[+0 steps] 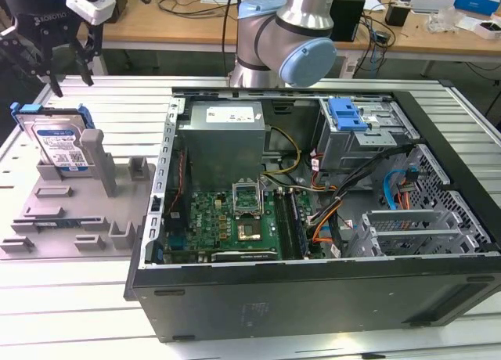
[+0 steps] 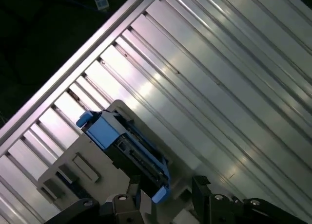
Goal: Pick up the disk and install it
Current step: 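Pick up the disk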
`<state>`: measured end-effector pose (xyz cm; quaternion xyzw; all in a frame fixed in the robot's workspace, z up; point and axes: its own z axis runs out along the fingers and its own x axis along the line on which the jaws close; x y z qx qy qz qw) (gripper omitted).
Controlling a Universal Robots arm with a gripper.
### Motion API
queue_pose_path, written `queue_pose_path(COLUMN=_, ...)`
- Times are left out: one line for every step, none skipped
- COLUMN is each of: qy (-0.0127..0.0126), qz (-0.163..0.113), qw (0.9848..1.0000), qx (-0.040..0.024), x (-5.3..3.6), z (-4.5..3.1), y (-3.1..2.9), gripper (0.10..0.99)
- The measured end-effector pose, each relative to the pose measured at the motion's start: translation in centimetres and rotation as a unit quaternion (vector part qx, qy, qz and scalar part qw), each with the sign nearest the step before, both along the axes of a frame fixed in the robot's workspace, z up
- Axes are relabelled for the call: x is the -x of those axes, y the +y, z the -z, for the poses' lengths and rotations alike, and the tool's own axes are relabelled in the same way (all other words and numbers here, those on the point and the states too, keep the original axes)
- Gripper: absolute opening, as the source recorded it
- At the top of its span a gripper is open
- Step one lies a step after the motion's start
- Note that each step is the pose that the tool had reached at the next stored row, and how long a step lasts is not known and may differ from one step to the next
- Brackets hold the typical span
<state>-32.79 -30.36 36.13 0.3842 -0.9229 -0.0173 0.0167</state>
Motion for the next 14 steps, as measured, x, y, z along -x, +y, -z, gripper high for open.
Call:
queue_pose_path(qy=0.0, qz=-0.011, qw=0.9999, qx=0.0, x=0.0, z=0.01, y=0.0, gripper=0.541)
queue_pose_path(qy=-0.0001, qz=-0.021, qw=0.9998, qx=0.0, x=0.0, z=0.02, y=0.0, gripper=0.541)
queue_pose_path(qy=-0.0001, qz=-0.035, qw=0.9994, qx=0.0, x=0.0, z=0.03, y=0.0, gripper=0.541)
queue_pose_path(qy=-0.0003, qz=-0.05, qw=0.9988, qx=0.0001, x=0.0, z=0.04, y=0.0, gripper=0.541)
queue_pose_path(qy=-0.0005, qz=-0.06, qw=0.9982, qx=0.0001, x=0.0, z=0.05, y=0.0, gripper=0.541)
queue_pose_path(qy=-0.0006, qz=-0.07, qw=0.9976, qx=0.0002, x=0.0, z=0.06, y=0.0, gripper=0.541)
queue_pose_path(qy=-0.0009, qz=-0.08, qw=0.9968, qx=0.0003, x=0.0, z=0.07, y=0.0, gripper=0.541)
queue_pose_path(qy=-0.0012, qz=-0.088, qw=0.9961, qx=0.0004, x=0.0, z=0.07, y=0.0, gripper=0.541)
queue_pose_path(qy=-0.002, qz=-0.098, qw=0.9952, qx=0.0006, x=0.0, z=0.08, y=0.0, gripper=0.541)
queue_pose_path(qy=-0.0027, qz=-0.105, qw=0.9945, qx=0.0008, x=0.0, z=0.09, y=0.0, gripper=0.541)
queue_pose_path(qy=-0.0038, qz=-0.112, qw=0.9937, qx=0.0009, x=-0.01, z=0.11, y=0.0, gripper=0.541)
queue_pose_path(qy=-0.0051, qz=-0.119, qw=0.9929, qx=0.0011, x=0.0, z=0.12, y=0.0, gripper=0.541)
queue_pose_path(qy=-0.0067, qz=-0.128, qw=0.9917, qx=0.0014, x=0.0, z=0.13, y=0.0, gripper=0.541)
queue_pose_path(qy=-0.0077, qz=-0.134, qw=0.9909, qx=0.0016, x=0.0, z=0.14, y=0.0, gripper=0.541)
